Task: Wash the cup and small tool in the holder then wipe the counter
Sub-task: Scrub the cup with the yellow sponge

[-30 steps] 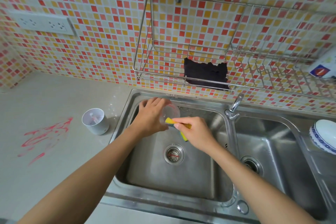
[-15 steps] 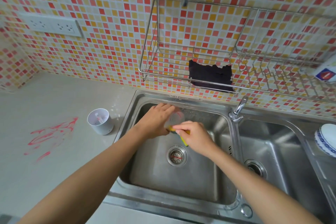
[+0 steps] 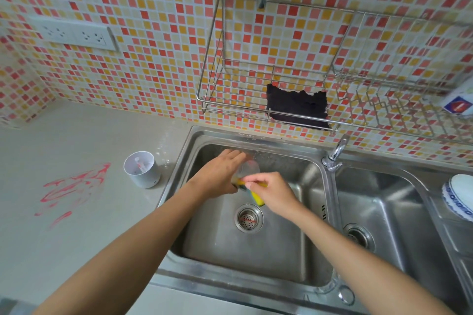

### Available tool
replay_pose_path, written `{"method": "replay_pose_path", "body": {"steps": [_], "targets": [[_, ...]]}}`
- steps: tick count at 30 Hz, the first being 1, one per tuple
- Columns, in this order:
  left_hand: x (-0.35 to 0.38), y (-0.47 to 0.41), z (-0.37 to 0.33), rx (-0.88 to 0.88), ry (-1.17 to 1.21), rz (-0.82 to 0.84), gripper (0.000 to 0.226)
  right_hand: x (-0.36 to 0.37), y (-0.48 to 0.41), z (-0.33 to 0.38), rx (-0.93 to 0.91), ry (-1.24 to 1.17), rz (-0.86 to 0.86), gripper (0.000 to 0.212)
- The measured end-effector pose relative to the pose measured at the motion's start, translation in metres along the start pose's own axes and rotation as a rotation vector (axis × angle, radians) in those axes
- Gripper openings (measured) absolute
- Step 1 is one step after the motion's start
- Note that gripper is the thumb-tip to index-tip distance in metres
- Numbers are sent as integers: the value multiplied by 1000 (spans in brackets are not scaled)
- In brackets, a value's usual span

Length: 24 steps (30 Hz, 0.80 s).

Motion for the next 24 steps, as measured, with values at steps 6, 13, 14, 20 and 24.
{"method": "replay_pose_path", "body": {"steps": [6,13,14,20,24], "targets": [[-5,-2,-4,-6,31,-1,79,0,9,42,-629,801,-30,19],[-5,-5,2,7,172,23,80,0,18,38,-649,827,-46,25],[-7,-5,0,13,201,20,79,-4,19,41,-657,816,-84,24],[-17,-1,1,-26,377,-152,87,-14,25,60,-688,717,-228,23],[-23,1,9,-49,321,-190,80,-10,18,58,-591,602,-138,26]]}}
Point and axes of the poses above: each hand's wrist, its own y-axis away from the middle knuckle, its own x-axis out of the palm, z = x × y, the point moved 10 cm from there along -y, towards the middle knuckle, and after that the axes turned 2 degrees about z, right-handed, at the moved point
